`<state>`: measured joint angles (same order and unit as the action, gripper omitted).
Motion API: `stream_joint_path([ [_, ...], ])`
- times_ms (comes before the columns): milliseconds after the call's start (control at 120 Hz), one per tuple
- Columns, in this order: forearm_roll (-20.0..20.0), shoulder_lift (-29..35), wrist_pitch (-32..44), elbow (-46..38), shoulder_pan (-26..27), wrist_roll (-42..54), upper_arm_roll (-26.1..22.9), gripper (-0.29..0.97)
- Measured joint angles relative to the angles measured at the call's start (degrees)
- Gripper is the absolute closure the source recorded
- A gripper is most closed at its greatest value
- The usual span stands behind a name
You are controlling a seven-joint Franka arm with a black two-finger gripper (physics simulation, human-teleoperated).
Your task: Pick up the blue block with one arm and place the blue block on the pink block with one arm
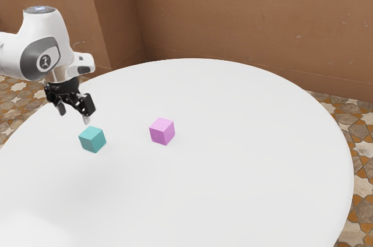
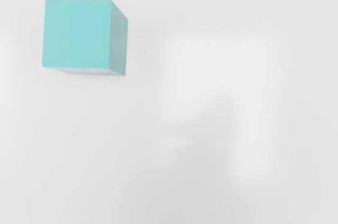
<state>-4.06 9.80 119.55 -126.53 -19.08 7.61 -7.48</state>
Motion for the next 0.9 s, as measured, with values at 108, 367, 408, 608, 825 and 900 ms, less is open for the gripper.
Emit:
stream_joint_path([
  [108, -0.24, -2.14, 3.32, -0.97, -1.55, 3.16, 0.0, 0.0],
  [367, -2.49, -8.99, 10.4, -1.19, -3.82, 10.68, 0.01, 0.0],
  [408, -2.79, -9.77, 11.24, -1.22, -4.18, 11.66, 0.02, 0.0],
  [608, -3.78, -12.56, 14.92, -1.5, -5.97, 15.46, 0.01, 0.0],
  [825, -1.67, -17.13, 16.49, 1.65, -5.88, 18.14, -0.06, 0.0],
  [900, -0.27, -17.62, 16.62, 2.05, -5.88, 18.44, -0.01, 0.0],
])
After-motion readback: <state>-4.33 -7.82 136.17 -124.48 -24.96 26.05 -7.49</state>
